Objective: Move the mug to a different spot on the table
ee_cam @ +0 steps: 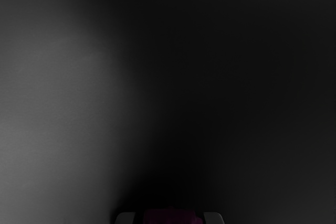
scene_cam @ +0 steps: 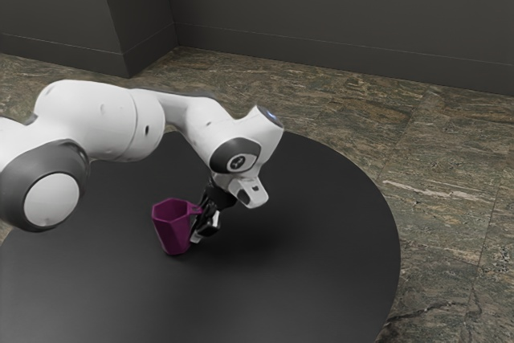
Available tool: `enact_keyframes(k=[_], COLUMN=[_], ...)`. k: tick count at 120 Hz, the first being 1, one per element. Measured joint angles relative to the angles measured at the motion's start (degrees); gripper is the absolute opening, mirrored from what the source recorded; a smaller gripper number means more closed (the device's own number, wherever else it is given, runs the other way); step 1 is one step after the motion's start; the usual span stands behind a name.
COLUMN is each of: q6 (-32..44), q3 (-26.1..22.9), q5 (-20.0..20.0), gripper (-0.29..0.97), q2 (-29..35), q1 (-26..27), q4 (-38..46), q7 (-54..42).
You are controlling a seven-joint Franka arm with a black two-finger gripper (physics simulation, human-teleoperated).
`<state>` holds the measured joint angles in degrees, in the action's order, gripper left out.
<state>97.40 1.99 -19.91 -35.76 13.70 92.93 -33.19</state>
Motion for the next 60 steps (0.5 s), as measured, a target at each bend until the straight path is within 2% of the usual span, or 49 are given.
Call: enact_keyframes(k=[37, 60], q6=[0.28, 0.94], q3=[-0.05, -0.06], q5=[0.97, 2.59], gripper=[0.46, 0.59], q2=[0.17, 0.72], q1=[-0.08, 0.0], q4=[-0.05, -2.77], q7=[0.41, 0.57])
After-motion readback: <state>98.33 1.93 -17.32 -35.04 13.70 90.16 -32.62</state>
